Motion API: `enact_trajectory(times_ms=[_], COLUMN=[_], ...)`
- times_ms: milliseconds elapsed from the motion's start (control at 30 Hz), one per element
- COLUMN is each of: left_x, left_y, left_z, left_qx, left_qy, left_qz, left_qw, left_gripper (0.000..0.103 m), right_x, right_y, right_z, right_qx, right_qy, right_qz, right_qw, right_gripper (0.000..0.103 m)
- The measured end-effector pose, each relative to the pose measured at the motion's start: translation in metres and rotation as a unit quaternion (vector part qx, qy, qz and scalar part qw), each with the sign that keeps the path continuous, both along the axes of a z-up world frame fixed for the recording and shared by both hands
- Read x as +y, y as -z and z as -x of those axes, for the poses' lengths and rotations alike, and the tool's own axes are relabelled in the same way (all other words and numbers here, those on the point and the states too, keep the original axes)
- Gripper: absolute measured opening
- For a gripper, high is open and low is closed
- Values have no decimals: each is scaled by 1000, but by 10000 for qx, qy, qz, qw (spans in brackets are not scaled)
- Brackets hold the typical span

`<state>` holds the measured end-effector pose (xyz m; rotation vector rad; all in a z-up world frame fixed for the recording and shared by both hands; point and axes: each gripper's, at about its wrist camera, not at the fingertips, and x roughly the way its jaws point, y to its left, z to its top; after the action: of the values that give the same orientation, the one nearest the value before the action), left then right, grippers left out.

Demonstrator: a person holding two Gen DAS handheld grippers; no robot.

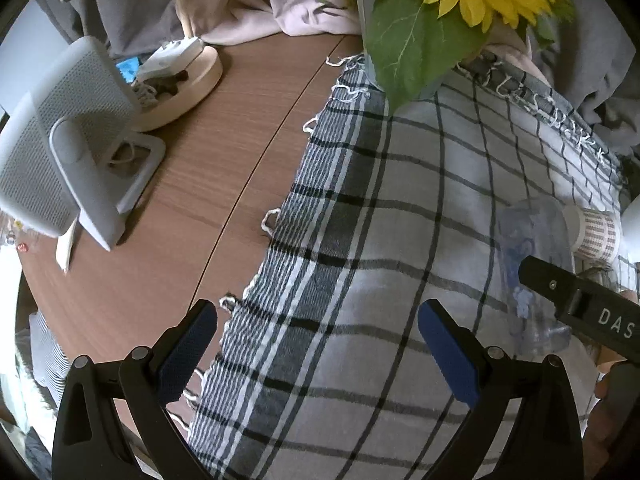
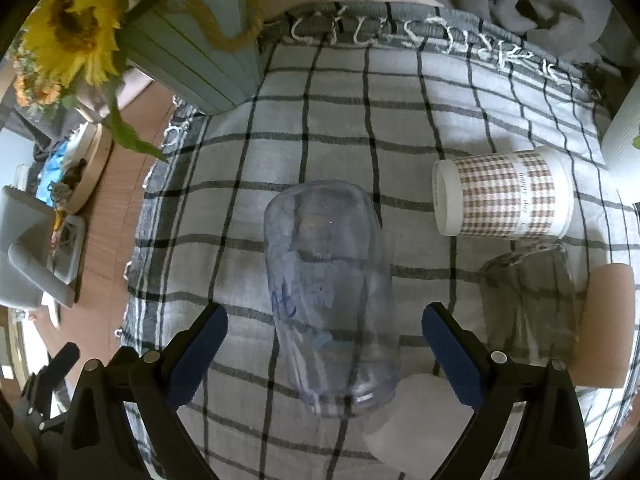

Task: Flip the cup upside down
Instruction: 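Reach the right tool to the clear plastic cup and close on it, then lift the clear cup with the right tool and rotate it rim-down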

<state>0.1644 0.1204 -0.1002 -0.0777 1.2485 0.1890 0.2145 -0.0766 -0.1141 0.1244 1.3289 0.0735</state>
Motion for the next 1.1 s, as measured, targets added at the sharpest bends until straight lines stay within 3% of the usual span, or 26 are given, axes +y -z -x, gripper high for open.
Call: enact_trajectory(times_ms=[467, 567, 633, 833, 1100], left_x=[1, -1, -3, -8, -15], left_y=[23, 24, 25, 13, -13], left_z=[-23, -24, -23, -20, -8], left_qx=[144, 155, 159, 41, -176], left_qy=[81, 112, 143, 155, 203], left_qz=[-202, -290, -316, -353, -355], left_qw=[9997, 9994, 9993, 9993, 9990], left_gripper=[102, 102, 102, 102, 102], right_x=[10, 10, 9, 9, 7], right_y=[43, 49, 51, 42, 8], right_z=[-24, -27, -31, -32, -9], right_qx=[543, 607, 569, 367, -59], right_qy=[68, 78, 83, 61, 34], right_qz=[81, 121, 121, 87, -109], right_qw=[9985, 9981, 9983, 9993, 9999], right_gripper=[86, 74, 73, 72, 71])
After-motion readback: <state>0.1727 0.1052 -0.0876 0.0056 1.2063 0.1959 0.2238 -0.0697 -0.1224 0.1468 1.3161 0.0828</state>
